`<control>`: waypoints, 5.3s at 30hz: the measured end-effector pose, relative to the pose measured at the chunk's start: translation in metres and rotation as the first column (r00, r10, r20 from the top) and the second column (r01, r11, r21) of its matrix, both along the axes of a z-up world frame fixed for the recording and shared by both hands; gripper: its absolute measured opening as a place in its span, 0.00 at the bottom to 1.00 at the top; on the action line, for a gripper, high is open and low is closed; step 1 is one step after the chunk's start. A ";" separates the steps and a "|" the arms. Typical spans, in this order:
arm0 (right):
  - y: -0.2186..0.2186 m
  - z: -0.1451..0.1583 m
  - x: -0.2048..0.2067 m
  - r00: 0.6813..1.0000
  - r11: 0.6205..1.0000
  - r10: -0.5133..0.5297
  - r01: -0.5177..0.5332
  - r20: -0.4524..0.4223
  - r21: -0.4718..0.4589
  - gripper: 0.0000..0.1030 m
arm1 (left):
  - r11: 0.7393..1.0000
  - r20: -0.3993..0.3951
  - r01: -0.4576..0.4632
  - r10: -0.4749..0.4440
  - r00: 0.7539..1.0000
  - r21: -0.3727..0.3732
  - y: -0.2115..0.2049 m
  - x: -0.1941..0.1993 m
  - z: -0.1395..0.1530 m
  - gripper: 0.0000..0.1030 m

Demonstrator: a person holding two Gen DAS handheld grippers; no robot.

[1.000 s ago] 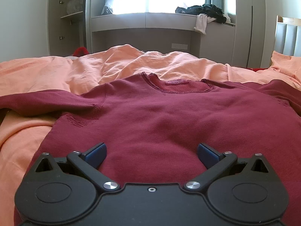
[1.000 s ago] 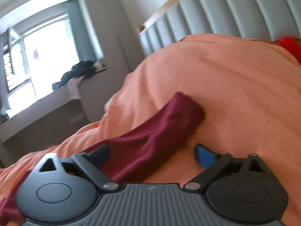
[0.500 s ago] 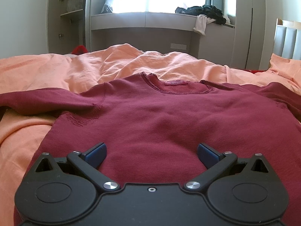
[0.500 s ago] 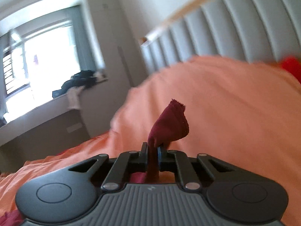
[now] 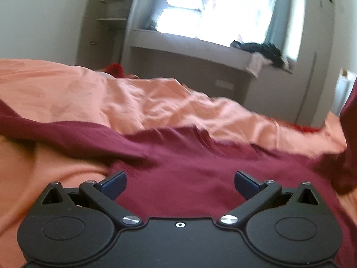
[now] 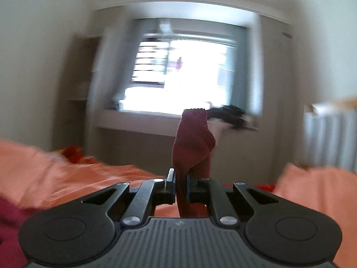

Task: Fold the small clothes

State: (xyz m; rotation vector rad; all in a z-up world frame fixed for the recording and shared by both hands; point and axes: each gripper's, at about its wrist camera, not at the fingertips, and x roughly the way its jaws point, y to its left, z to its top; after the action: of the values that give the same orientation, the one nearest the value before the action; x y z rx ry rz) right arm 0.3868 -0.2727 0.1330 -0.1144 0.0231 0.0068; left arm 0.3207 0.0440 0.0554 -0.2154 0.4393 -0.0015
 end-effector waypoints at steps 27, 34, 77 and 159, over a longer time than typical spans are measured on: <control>0.160 -0.115 -0.087 0.800 0.788 0.489 -0.576 -0.347 -0.218 0.73 | 0.991 0.019 0.025 -0.022 1.000 -0.135 0.025 0.010 -0.002 1.00; 0.119 -0.100 -0.061 0.801 0.855 0.492 -0.518 -0.343 0.018 0.79 | 0.993 0.003 0.074 -0.074 0.997 -0.087 0.010 0.011 -0.008 1.00; -0.104 -0.144 0.057 0.932 0.835 0.189 0.013 -0.309 0.551 0.08 | 0.931 -0.041 0.319 -0.317 0.948 0.176 -0.052 -0.015 -0.046 1.00; 0.003 -0.138 -0.069 0.932 0.933 0.250 -0.159 -0.263 0.323 1.00 | 0.728 -0.055 -0.636 0.646 0.761 -0.257 0.317 0.002 0.011 0.65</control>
State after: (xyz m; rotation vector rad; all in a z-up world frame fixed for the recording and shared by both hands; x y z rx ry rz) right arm 0.3176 -0.2700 -0.0052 0.1879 0.3151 0.2399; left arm 0.3227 0.3612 0.0667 -0.6251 0.3046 0.6297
